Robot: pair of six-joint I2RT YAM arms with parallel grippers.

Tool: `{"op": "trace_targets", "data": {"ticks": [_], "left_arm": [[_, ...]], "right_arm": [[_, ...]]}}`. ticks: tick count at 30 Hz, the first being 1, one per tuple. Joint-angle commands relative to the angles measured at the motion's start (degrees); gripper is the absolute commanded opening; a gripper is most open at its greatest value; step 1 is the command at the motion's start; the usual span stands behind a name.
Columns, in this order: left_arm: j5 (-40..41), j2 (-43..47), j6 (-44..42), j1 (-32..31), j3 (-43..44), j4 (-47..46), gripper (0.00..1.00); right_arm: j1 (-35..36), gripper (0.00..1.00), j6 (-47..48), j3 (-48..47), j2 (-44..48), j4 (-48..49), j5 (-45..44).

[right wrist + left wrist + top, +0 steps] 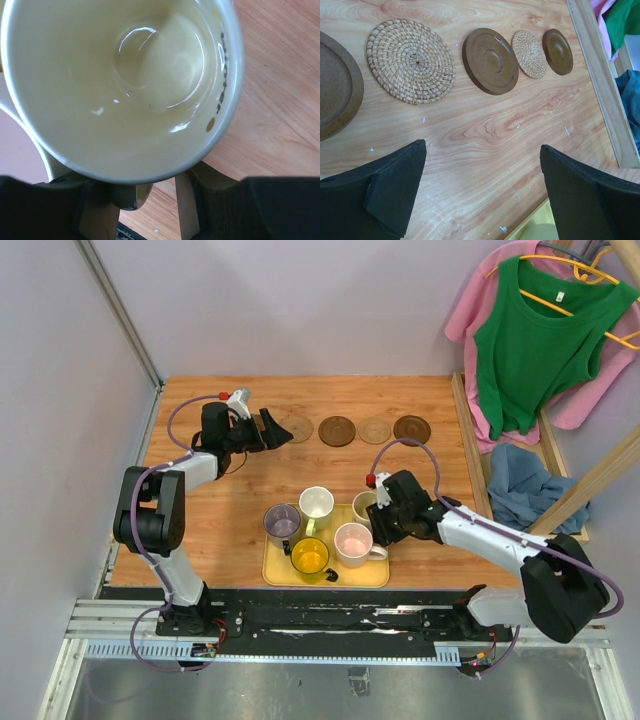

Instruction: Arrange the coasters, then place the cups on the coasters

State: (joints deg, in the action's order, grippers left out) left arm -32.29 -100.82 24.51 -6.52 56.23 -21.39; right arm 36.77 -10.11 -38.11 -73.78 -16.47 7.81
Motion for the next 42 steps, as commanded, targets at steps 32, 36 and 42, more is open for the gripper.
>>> {"op": "trace_targets", "data": {"ticks": [32,36,42], "left_arm": [[-1.3,-1.6,0.1,-0.2,0.9,-2.0,1.0],[-1.5,-1.9,0.1,-0.2,1.1,-2.0,1.0],[-2.6,-2.5,-0.3,-0.2,1.4,-2.0,1.0]], "right_arm": [[7.4,0.01,5.1,-3.1,5.0,1.5,-14.6],[7.4,0.01,6.4,-3.7,8.6,1.2,-17.8],[5.6,0.01,10.9,-5.8,7.2,4.1,-25.4]]}}
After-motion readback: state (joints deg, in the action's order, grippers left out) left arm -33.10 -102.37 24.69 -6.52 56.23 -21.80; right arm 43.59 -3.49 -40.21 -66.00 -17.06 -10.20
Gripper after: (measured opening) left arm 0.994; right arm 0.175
